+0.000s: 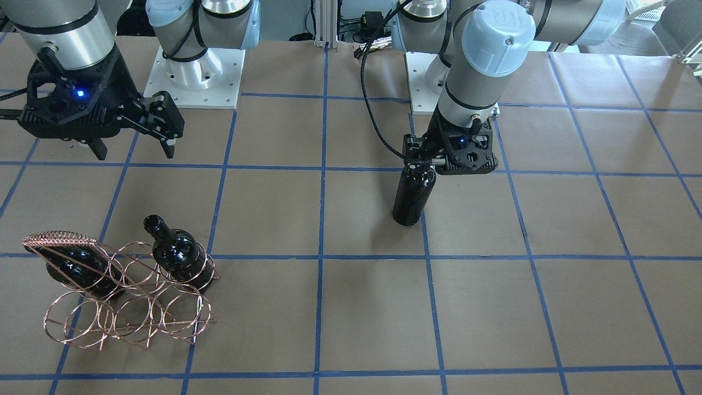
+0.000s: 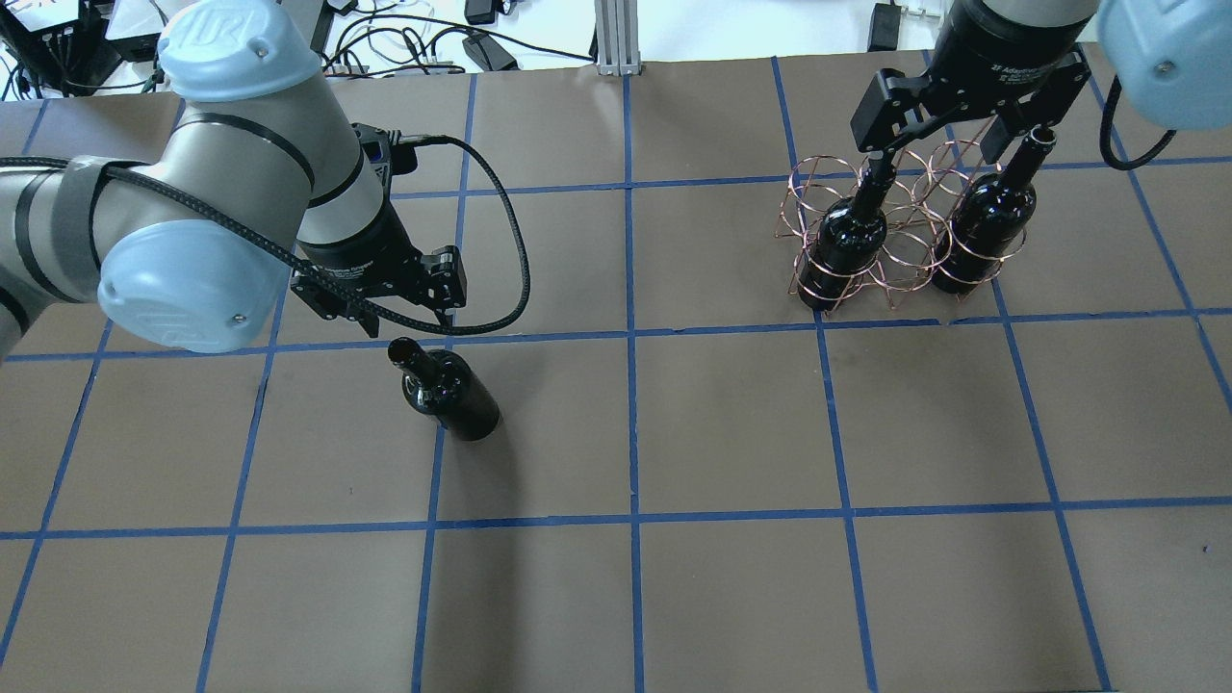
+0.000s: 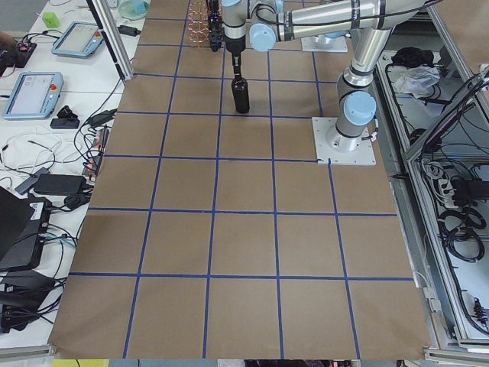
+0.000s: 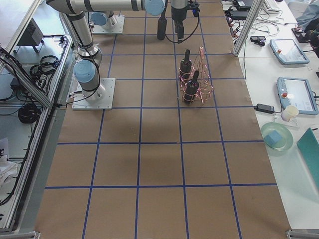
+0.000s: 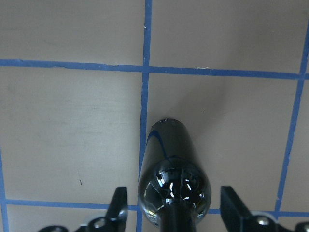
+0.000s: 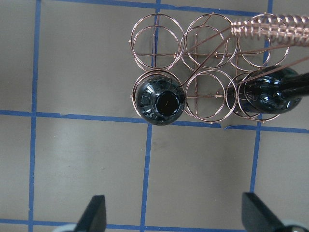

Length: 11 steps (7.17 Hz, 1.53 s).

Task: Place wine into wine basket
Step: 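Raise the left gripper and withdraw it away from the bottle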

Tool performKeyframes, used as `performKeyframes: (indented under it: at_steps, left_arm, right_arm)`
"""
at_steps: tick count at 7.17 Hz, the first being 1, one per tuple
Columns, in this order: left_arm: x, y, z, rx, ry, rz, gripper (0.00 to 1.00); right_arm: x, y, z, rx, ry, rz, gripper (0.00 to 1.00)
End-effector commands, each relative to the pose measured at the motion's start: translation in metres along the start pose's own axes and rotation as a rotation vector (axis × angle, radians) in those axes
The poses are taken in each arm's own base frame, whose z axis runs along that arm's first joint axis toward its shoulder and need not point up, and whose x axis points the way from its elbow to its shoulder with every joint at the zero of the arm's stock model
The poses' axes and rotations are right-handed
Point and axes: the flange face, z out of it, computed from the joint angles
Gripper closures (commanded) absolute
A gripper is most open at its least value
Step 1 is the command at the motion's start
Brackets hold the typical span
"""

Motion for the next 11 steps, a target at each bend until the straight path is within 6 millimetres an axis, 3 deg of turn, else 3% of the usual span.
performKeyframes:
  at_steps: [1,2,3,6,7,9,10,11]
  left_arm:
    - [-0.033,-0.021,-0.075,0.132,-0.077,-0.014,0.0]
    - [-0.065,-0.033,-0.095,0.161,-0.082,-0.07,0.0]
    - [-0.093,-0.041,-0.105,0.173,-0.09,-0.006,0.0]
    - [-0.173,-0.052,-0.108,0.17,-0.085,-0.074,0.0]
    - [-0.184,-0.051,-0.103,0.159,-0.07,-0.063,0.0]
    - [-0.185,-0.047,-0.08,0.109,-0.074,-0.055,0.0]
    - [-0.187,-0.043,-0.08,0.109,-0.074,-0.058,0.0]
    - [-0.196,-0.042,-0.084,0.119,-0.079,-0.049,0.0]
  right_arm:
    - [0.0,0.001,0.001,-0.006,-0.002,0.0,0.0]
    - [0.002,0.001,0.001,-0.009,-0.004,0.003,0.0]
    - [0.006,0.0,0.0,-0.005,0.0,0.023,0.0]
    - [0.001,0.012,0.007,-0.105,-0.028,0.018,0.0]
    - [0.0,0.011,0.01,-0.111,-0.031,0.006,0.0]
    - [-0.003,0.008,0.007,-0.081,-0.029,0.014,0.0]
    - [-0.011,0.009,0.006,-0.08,-0.028,0.078,0.0]
    - [-0.045,0.009,0.002,-0.062,-0.049,0.09,0.0]
